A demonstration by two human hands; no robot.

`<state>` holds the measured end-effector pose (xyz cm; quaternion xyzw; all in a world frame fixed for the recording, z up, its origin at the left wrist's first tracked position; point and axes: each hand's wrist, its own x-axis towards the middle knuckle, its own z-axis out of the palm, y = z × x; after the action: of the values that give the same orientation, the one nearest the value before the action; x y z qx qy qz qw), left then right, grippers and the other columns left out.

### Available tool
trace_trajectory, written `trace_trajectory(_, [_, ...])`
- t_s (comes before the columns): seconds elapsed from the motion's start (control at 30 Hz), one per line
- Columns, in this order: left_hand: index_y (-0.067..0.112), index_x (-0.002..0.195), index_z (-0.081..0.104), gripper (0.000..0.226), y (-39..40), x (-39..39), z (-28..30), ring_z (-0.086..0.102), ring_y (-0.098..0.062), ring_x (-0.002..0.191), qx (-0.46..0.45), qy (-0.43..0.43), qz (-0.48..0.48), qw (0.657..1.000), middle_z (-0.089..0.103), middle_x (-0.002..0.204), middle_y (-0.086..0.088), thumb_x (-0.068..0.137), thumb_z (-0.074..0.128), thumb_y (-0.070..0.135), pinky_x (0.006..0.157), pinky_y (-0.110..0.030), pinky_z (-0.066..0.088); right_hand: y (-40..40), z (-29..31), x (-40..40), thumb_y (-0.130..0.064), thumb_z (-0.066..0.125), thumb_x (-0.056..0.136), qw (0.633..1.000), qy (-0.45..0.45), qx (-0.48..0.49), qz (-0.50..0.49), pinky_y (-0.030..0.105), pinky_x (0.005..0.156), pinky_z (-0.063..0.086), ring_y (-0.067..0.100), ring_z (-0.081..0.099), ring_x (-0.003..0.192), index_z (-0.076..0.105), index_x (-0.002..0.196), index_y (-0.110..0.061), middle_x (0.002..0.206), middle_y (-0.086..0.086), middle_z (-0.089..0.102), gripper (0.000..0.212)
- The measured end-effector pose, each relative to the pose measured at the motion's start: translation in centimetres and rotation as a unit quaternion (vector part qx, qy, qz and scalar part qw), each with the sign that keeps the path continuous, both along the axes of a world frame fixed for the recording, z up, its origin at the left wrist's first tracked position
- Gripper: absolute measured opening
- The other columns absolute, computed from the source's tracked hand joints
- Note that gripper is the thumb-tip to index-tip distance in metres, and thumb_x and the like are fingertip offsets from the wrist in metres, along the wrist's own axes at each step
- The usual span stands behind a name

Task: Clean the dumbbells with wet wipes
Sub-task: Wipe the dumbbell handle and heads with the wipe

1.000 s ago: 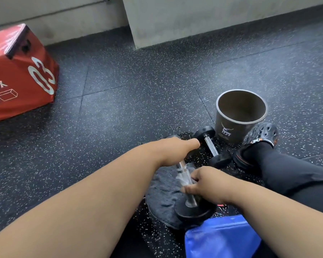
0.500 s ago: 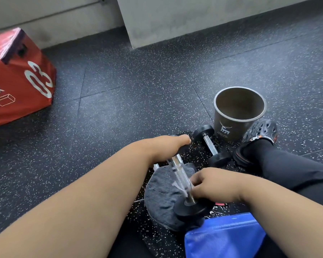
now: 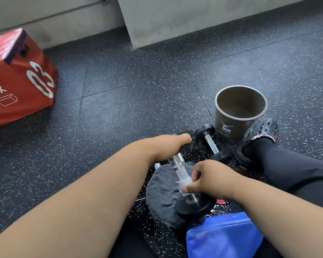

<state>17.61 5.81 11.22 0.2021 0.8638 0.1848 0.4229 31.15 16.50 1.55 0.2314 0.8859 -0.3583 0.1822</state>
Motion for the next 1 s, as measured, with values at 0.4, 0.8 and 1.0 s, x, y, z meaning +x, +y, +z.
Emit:
trace_trajectory(0.4, [0.025,0.104,0.069,0.046,-0.2,0.0,-0.5,0.056,-0.015,0.085,0.001,0.001,0.002,1.0,0.067,0.104,0.003,0.101,0.046,0.065,0.077,-0.037,0.041,-1.1,-0.2,-0.1,-0.058,0.086,0.069,0.996,-0.068,0.027,0.045,0.037,0.078,0.059,0.024,0.075,0.086,0.073,0.09,-0.016,0.085,0.001,0.078,0.049])
trace_trajectory(0.8, [0.021,0.104,0.072,0.052,0.1,-0.1,-0.9,0.059,-0.02,0.085,-0.004,0.002,0.001,1.0,0.071,0.104,0.0,0.1,0.046,0.066,0.08,-0.038,0.045,-0.8,-0.7,-0.5,-0.014,0.078,0.074,0.973,-0.03,-0.227,0.027,0.027,0.064,0.053,0.011,0.066,0.064,0.065,0.095,-0.022,0.071,-0.008,0.071,0.027])
trace_trajectory(1.0, [0.019,0.123,0.074,0.063,-0.1,-0.2,-1.1,0.064,-0.024,0.126,0.0,-0.024,0.011,1.0,0.074,0.131,0.0,0.094,0.048,0.069,0.11,-0.043,0.043,-2.6,-2.1,-1.4,-0.068,0.094,0.053,0.969,-0.002,-0.245,-0.039,0.049,0.088,0.064,0.027,0.08,0.092,0.063,0.117,-0.037,0.101,-0.001,0.081,0.078])
